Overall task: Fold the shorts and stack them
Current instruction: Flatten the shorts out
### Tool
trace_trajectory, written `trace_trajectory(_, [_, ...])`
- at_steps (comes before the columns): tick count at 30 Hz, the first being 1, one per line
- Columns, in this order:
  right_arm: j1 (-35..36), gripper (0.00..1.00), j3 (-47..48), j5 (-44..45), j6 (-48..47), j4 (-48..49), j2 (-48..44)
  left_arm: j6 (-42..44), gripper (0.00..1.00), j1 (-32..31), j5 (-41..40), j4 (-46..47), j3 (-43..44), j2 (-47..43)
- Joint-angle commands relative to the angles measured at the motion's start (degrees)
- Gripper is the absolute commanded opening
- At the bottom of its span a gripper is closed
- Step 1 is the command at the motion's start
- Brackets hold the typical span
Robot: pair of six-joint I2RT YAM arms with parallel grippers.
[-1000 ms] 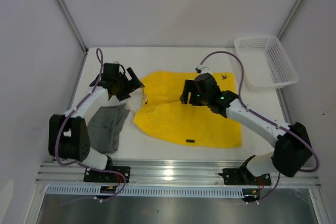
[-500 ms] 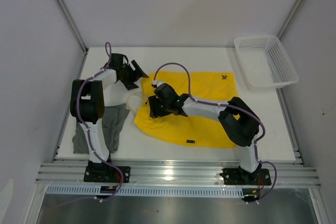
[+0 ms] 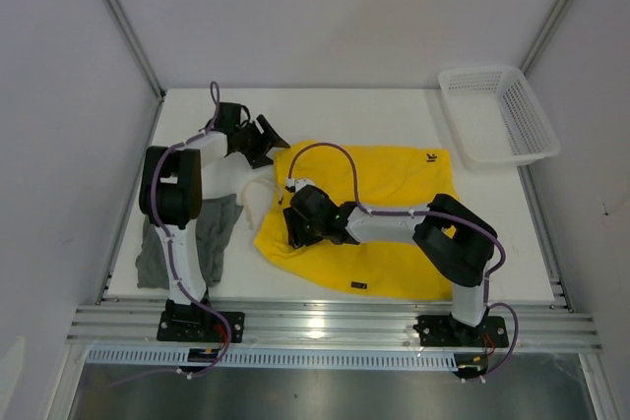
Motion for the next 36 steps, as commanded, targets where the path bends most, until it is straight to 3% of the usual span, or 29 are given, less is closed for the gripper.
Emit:
trace_trajectory(1, [0.43, 0.5, -1.27, 2.57, -0.32, -3.13, -2.05, -1.06, 0.75, -0.41, 1.72, 2.8, 0.83, -1.44])
trace_trajectory(9, [0.43, 0.5, 0.58, 2.66, -0.32, -3.05, -0.56, 1.58, 0.73, -0.33, -0.21, 0.52, -5.65, -7.93])
trace_trajectory(19, [0.43, 0.49, 0.84, 2.13, -0.67, -2.44, -0.47, 2.2, 0.73, -0.15, 3.48, 6.49, -13.04, -12.95])
trace_trajectory(30, [0.34, 0.49, 1.54, 1.69, -0.58, -2.35, -0.12, 0.09, 0.73, -0.15, 11.03, 13.61, -12.88, -7.86])
trace_trajectory(36, [0.26, 0.49, 1.63, 1.34, -0.5, -2.17, -0.12, 0.88, 0.72, -0.15, 10.08, 11.34, -11.73, -5.4])
